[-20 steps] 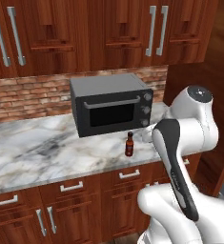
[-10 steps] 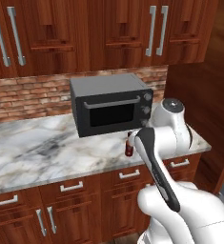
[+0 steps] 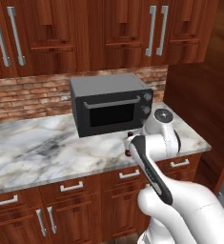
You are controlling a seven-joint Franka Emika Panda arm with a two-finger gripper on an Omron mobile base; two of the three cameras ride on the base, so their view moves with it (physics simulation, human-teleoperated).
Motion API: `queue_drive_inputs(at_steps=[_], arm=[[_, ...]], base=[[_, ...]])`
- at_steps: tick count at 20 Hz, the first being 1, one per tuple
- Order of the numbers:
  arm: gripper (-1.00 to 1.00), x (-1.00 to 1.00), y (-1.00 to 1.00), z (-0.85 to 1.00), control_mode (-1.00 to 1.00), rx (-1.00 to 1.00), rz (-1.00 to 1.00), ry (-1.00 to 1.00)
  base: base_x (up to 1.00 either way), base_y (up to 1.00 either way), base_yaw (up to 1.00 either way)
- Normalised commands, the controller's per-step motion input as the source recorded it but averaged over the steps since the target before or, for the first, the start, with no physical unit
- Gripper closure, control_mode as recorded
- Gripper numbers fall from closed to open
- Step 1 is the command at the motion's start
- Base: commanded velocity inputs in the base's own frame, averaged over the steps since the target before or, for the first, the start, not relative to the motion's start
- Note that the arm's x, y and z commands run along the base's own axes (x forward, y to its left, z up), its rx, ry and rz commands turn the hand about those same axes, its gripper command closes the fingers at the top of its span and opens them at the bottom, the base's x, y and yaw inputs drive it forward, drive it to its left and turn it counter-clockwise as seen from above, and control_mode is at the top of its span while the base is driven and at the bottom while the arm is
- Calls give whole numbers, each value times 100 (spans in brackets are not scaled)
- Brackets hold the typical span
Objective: Place the condiment bottle and condiment bottle from the counter to the top shelf of the fridge. If the existing items in the fridge are on the top shelf, move them to other shelves.
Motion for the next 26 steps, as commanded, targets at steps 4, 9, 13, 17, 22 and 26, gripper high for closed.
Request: queue_drive_inputs(at_steps=[4, 9, 13, 17, 22, 26], arm=[[-100, 51, -5, -26, -100, 1, 0, 0], [-100, 45, -3, -19, -100, 0, 0, 0], [-100, 35, 0, -4, -100, 0, 0, 0], [-100, 28, 0, -1, -100, 0, 0, 0], [-100, 21, 0, -9, -100, 0, 0, 0], [-100, 3, 0, -16, -100, 0, 0, 0]], base=[[0, 0, 0], [0, 0, 0], [0, 0, 0], [0, 0, 0], [0, 0, 0], [0, 0, 0]])
